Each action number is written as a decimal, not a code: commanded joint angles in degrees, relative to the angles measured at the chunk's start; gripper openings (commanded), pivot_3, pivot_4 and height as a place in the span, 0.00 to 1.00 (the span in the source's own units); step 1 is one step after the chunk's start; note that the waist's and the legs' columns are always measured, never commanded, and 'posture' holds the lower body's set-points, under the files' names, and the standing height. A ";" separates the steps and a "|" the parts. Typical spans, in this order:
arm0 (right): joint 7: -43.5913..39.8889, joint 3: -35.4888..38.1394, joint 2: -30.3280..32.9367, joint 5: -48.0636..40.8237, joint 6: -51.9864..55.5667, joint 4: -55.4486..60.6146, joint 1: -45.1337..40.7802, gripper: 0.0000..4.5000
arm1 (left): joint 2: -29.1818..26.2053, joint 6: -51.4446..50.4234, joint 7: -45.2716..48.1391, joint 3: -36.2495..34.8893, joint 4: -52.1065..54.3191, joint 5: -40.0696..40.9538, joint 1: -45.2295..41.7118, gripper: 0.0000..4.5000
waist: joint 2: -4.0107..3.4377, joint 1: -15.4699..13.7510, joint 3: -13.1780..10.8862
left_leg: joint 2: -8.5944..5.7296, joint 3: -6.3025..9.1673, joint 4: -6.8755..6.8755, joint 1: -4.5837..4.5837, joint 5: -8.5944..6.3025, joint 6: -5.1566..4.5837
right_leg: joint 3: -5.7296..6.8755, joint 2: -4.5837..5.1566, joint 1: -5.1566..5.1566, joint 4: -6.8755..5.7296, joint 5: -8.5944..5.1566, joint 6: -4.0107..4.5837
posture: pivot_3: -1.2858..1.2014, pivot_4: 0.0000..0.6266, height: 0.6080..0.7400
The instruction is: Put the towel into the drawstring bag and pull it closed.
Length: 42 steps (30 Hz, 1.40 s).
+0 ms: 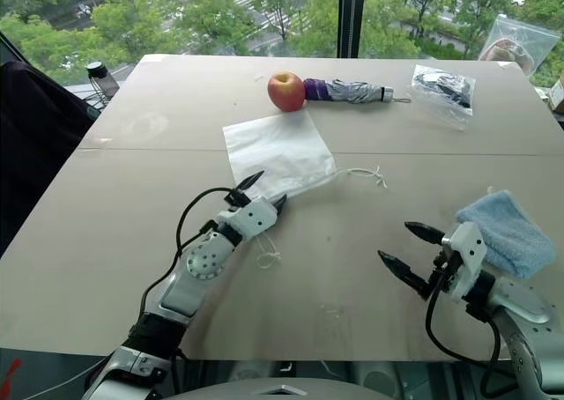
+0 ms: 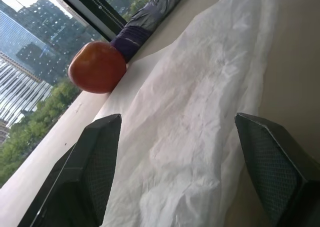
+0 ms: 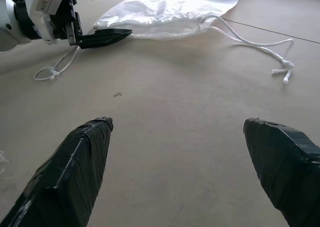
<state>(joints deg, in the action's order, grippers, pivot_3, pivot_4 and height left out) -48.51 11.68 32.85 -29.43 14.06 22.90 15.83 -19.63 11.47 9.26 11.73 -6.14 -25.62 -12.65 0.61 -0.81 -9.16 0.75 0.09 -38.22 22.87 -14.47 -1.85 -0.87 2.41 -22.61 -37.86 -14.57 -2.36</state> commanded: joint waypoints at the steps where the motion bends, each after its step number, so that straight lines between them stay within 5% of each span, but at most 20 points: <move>1: 0.18 0.54 -0.27 0.17 -1.64 0.30 -0.57 1.00 | 0.53 -1.57 -0.52 -0.61 0.61 0.45 -0.74 0.82 | 0.00 0.00 0.00 | 0.00 0.00 0.00 0.00 0.00 0.00 | 0.00 -0.07 0.00 0.00 0.00 0.00 | 0.52 0.24 1.00; 6: 0.46 0.59 -0.18 0.32 -1.79 -0.11 -1.33 1.00 | 1.80 -6.40 -1.36 -1.48 -0.14 0.70 -0.95 0.49 | -0.02 -0.06 0.03 | 0.00 -0.01 0.00 -0.02 0.00 0.00 | -0.02 -0.15 0.01 0.00 0.00 0.00 | 0.52 0.24 1.00; 11: 0.33 0.90 -0.13 0.61 -2.30 -1.08 -2.17 1.00 | 2.43 -6.07 -2.09 -2.19 -1.08 1.76 -2.59 0.01 | -0.07 -0.17 0.07 | -0.01 0.00 -0.04 -0.09 0.00 0.00 | -0.02 -0.14 0.09 -0.04 0.01 0.00 | 0.52 0.24 1.00; 19: 2.33 3.47 -0.49 1.80 -4.35 -2.07 -2.98 1.00 | 0.78 -1.71 2.54 -4.85 2.26 9.51 -1.98 0.01 | -0.05 -0.07 0.06 | -0.04 -0.02 -0.08 -0.01 0.00 0.00 | -0.04 -0.12 0.03 -0.01 0.03 -0.03 | 0.52 0.24 1.00; 30: 6.41 20.12 12.86 -0.52 10.56 -9.59 -4.00 1.00 | -0.80 -15.21 9.65 -10.07 9.70 19.22 -7.61 0.01 | 0.02 -0.19 0.01 | -0.09 0.01 -0.04 0.04 0.00 0.00 | -0.03 0.10 0.04 0.02 0.02 -0.02 | 0.52 0.24 1.00; 42: 6.02 18.39 12.17 3.20 11.78 -15.01 -3.86 1.00 | -0.01 -21.71 10.48 -8.23 14.21 19.24 -6.62 0.01 | 0.04 0.16 -0.02 | -0.03 -0.07 0.01 0.02 0.00 -0.01 | -0.08 -0.35 -0.02 0.00 0.01 -0.05 | 0.52 0.24 1.00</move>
<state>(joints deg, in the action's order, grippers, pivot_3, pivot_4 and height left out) -42.22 29.09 44.79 -25.41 26.00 7.82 12.43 -19.53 -10.14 19.71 3.90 4.78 -6.72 -19.13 0.65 -0.66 -9.17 0.74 0.01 -38.23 22.89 -14.47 -1.87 -0.96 2.05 -22.62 -37.86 -14.56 -2.41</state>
